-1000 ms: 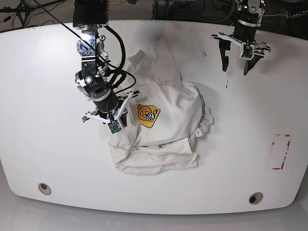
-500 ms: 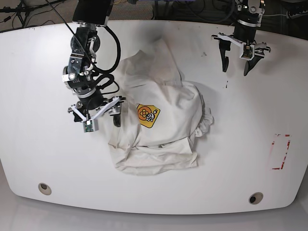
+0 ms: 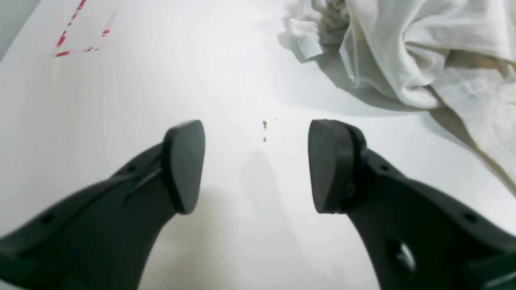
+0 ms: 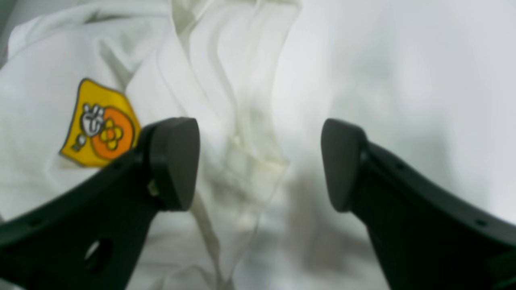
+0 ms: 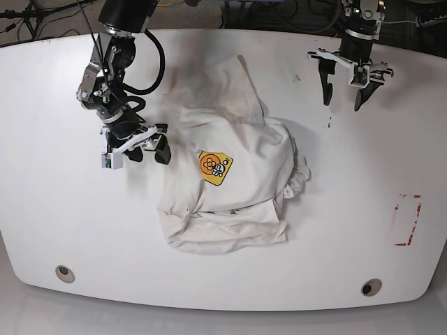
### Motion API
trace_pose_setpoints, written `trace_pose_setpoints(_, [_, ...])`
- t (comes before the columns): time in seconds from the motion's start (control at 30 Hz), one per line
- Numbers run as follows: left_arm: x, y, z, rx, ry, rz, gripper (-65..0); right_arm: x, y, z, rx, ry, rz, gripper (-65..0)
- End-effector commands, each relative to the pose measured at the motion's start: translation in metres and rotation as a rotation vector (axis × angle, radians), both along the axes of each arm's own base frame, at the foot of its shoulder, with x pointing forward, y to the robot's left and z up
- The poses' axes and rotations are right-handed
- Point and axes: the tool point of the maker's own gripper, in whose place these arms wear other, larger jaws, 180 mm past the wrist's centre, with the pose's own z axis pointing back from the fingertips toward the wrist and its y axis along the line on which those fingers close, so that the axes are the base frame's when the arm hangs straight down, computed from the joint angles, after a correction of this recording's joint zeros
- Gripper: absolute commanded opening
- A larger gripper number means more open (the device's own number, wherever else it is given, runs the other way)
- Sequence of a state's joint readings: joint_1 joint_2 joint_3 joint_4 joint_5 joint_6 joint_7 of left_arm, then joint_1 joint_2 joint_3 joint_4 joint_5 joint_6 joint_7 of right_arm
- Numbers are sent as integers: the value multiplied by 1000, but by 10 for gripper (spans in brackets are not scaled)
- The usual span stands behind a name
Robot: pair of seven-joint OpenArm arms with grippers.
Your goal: Fold the T-shirt properly
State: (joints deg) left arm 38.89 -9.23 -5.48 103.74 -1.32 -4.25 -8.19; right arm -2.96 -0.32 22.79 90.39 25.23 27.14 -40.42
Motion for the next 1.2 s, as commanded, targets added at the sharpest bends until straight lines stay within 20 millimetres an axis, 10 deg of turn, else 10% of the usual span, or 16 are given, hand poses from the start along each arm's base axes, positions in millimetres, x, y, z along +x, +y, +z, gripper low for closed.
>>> trace_pose_setpoints(0.0, [3,0,11,2,-41,-6,-267,3,7,3,65,-28,3,-201])
trace_pose_setpoints(0.67, [9,1,14,4,-57,-6,-267,-28,19,-41,150,102,-7,-205])
trace_pose_setpoints(1.17, [9,1,13,4,-54,-5,-267,-14,23,-44,171,105,-5,-206])
